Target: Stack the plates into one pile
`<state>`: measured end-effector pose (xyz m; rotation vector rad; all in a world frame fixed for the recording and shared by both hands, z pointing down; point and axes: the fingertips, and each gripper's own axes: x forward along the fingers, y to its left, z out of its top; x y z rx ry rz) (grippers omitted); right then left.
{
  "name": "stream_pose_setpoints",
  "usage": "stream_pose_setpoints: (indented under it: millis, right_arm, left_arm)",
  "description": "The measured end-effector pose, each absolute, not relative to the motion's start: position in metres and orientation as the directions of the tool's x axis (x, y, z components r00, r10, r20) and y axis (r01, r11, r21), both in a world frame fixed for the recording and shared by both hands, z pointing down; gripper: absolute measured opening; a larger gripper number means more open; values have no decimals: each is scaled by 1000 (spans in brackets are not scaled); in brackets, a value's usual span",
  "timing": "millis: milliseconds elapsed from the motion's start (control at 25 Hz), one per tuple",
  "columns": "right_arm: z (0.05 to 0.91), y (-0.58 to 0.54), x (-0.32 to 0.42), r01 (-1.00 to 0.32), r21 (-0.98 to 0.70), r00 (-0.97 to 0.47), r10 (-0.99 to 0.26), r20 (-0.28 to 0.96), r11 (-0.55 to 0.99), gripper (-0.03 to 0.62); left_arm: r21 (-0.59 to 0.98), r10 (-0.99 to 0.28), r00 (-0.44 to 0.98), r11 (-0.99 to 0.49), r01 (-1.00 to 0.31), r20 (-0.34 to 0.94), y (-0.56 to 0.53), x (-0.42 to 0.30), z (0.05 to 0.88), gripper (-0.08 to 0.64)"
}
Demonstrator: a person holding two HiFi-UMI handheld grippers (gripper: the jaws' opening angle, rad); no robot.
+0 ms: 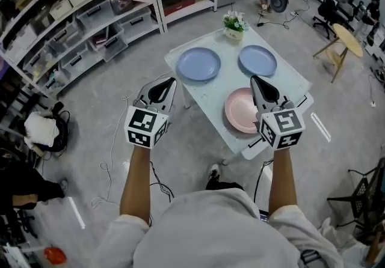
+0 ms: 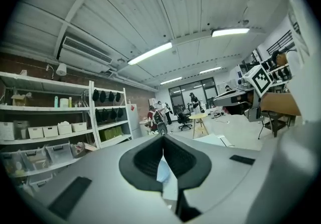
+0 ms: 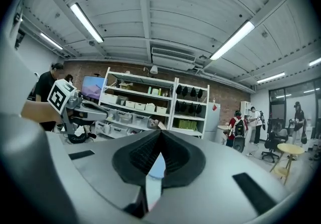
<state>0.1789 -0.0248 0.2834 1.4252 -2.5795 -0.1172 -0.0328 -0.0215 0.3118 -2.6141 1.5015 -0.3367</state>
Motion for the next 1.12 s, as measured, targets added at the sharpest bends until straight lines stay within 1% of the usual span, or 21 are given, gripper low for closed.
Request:
stream_pose_setpoints:
  millis: [200, 360, 480, 520, 560, 600, 760, 960, 1120]
  right_arm:
    - [285, -94, 188, -815, 183, -534, -835, 133, 550, 14]
    - [310, -130, 195, -821, 178, -515, -838, 177, 542, 15]
    - [344, -150, 194, -834, 153, -490, -838, 239, 531, 19]
    - [359, -154, 190, -831, 137, -491, -828, 271, 539, 52]
    - [375, -156, 186, -828, 122, -493, -814, 307, 547, 105]
    - [392, -158, 183, -826, 109, -490, -801, 344, 553, 126]
    - [463, -158, 170, -845, 60, -445, -759, 476, 532, 166]
    - [543, -152, 163, -903, 9, -340, -727, 597, 430, 197]
    - [603, -138, 152, -908, 48, -270, -667, 694, 417, 257]
  left_arm:
    - [-193, -869, 470, -493, -848, 153, -92, -17, 316, 20]
    - [-178, -872, 459, -485, -856, 170, -127, -9, 327, 20]
    - [-157, -859, 469, -501, -851, 204, -149, -9, 349, 20]
    - [-147, -853, 475, -510, -848, 219, -155, -10, 358, 20]
    - [-137, -845, 481, -518, -844, 234, -161, -11, 368, 20]
    - [-125, -837, 488, -527, -841, 248, -166, -12, 377, 20]
    - [-87, -779, 546, -594, -799, 308, -180, -14, 416, 20]
    - [-47, -689, 618, -681, -731, 378, -183, -20, 466, 20]
    - [4, -646, 636, -700, -714, 421, -178, -37, 502, 20]
